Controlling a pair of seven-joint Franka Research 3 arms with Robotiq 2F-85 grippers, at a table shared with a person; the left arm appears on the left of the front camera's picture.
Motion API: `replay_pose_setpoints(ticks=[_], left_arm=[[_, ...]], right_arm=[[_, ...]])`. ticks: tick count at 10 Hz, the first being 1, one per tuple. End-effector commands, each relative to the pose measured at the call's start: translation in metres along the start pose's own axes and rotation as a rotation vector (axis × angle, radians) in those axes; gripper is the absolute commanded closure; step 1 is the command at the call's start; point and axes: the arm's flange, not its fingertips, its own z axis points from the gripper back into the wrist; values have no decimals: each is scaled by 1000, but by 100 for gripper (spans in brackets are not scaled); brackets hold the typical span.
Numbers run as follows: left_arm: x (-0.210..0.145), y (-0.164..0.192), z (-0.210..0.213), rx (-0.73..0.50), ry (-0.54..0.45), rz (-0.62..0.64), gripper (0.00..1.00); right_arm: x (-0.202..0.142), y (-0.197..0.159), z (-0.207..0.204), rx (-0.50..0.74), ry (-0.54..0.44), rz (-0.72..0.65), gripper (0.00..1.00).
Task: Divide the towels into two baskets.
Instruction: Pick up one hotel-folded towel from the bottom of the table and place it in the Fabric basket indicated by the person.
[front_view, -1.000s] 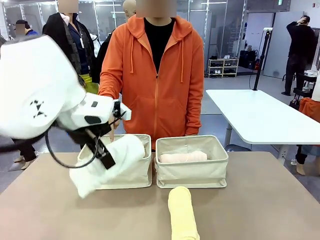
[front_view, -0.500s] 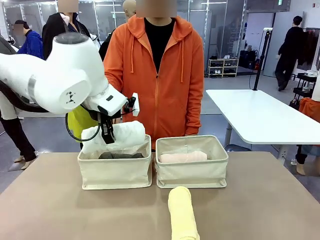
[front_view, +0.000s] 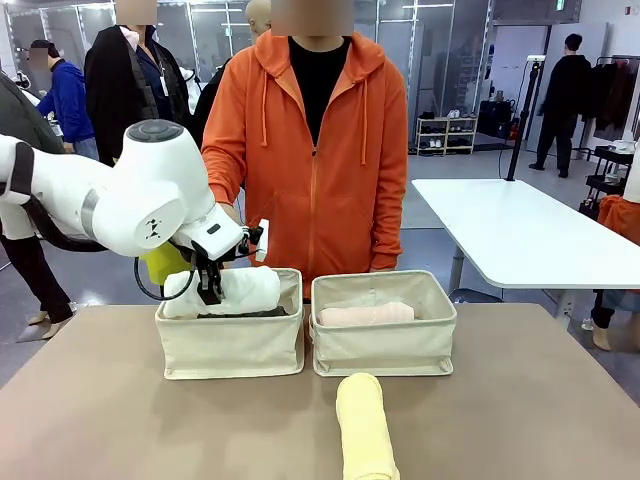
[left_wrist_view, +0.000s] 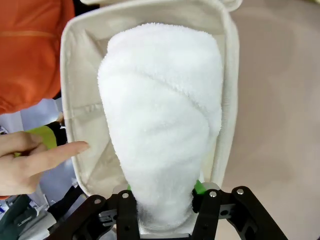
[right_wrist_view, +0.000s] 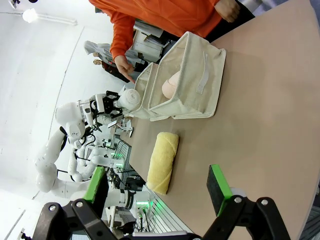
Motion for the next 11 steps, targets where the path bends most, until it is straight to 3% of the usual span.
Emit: replay_pose_setpoints(ticks=[1,3,4,5,7,11], left_arm=[[-2,20,-12,21,10,-48,63],[1,31,-28,4,7,-59,63],[1,34,-34,1,-3,-45,57],[2,35,-34,3,-17,-27,30],[1,34,-31,-3,-27,-22,0],[2,11,-11,12,-27,39,0]], right_arm=[[-1,4,0,-11,-2,-4,0],[-1,4,0,-11,-2,-4,0],[-1,4,0,-11,-2,-4,0],[-1,4,0,-11,-2,-4,0],[-1,4,0,-11,-2,-4,0],[-1,4,0,-11,-2,-4,0]])
